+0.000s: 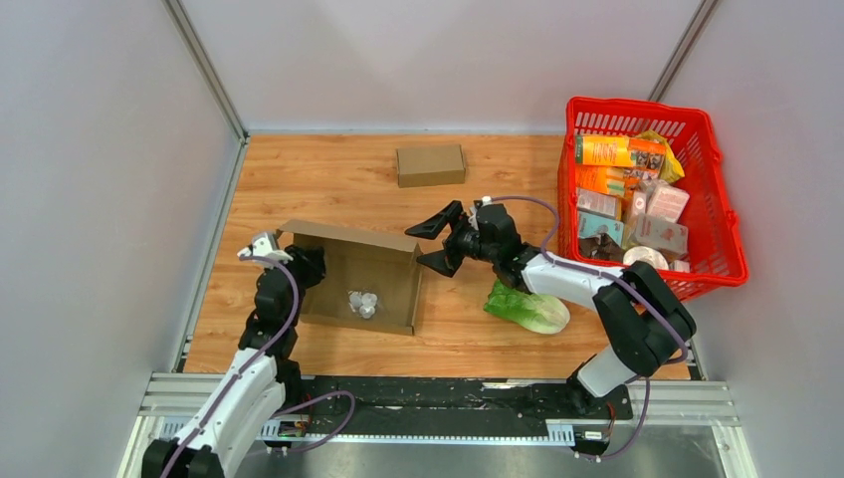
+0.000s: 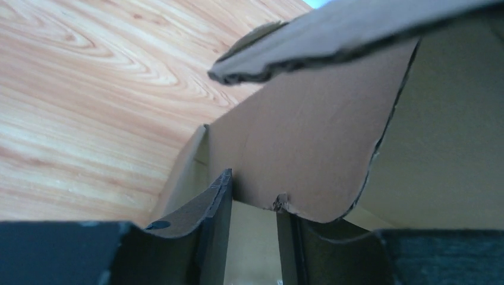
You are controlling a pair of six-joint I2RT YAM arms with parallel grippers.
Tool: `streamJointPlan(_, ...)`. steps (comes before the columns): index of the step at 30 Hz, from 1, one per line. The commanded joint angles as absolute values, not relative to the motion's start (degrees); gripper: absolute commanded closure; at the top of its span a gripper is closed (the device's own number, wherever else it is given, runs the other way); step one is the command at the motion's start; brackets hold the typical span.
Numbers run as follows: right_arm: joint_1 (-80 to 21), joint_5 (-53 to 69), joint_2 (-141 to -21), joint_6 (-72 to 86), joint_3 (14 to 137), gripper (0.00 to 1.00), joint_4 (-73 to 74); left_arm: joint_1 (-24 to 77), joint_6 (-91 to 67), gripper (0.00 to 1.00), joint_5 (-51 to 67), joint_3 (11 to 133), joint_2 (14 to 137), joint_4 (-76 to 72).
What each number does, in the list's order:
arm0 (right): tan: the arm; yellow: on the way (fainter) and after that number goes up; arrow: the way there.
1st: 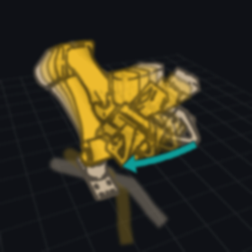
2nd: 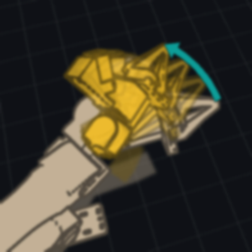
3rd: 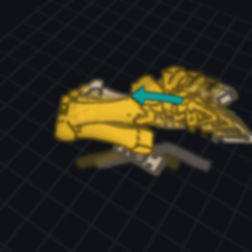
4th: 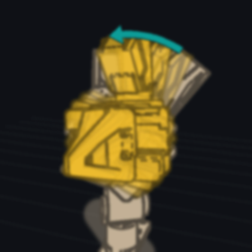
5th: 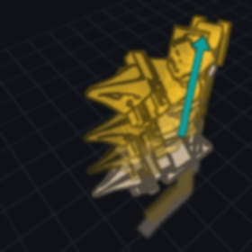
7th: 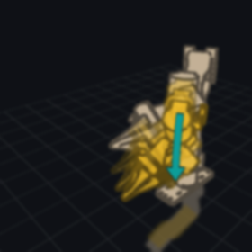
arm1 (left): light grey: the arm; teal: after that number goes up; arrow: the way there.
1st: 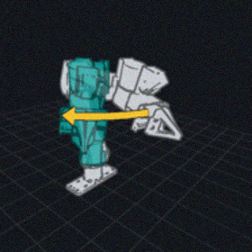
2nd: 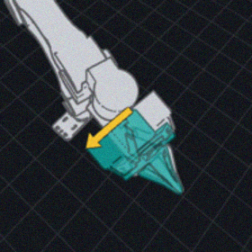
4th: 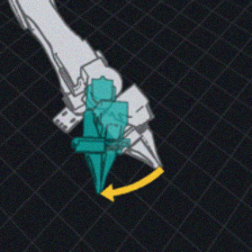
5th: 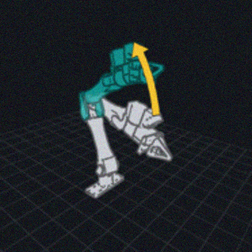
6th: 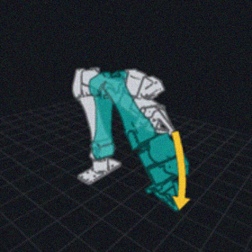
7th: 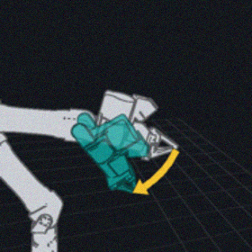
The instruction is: Fold the paper box
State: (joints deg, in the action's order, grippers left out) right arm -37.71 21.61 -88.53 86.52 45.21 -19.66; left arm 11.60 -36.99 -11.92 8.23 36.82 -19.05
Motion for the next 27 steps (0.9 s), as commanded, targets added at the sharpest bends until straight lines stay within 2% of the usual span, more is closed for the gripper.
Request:
streamJointPlan(1, -38.32, 22.50, -90.26, 85.08, 45.96, 0.14, -26.63, 12.22, -41.91, 0.57, -5.10, 9.75, 29.99, -2.78)
streamJointPlan(7, -36.74, 22.85, -91.23, 83.15, 46.58, 0.16, -26.37, 12.22, -46.40, 0.43, -5.18, 12.03, 14.44, 22.69)
streamJointPlan(11, -35.60, 23.90, -92.63, 81.91, 47.63, 0.16, -26.45, 12.22, -48.69, 0.42, -2.48, 16.43, 4.86, 36.36)
streamJointPlan(16, -34.37, 25.05, -93.78, 80.07, 49.74, 0.16, -25.49, 12.22, -53.33, 0.43, -0.28, 23.29, 3.51, 54.38)
streamJointPlan(18, -33.93, 25.14, -94.30, 79.46, 50.88, 0.16, -24.87, 12.22, -55.62, 0.43, 5.96, 23.20, 4.22, 56.42)
streamJointPlan(22, -33.22, 26.36, -95.62, 78.75, 52.46, 0.16, -24.79, 12.22, -55.03, 0.52, 15.72, 26.18, 2.38, 55.73)
streamJointPlan(27, -33.05, 28.30, -97.82, 78.49, 54.49, 0.16, -24.79, 12.22, -46.53, 0.47, 15.30, 38.39, -5.45, 50.10)
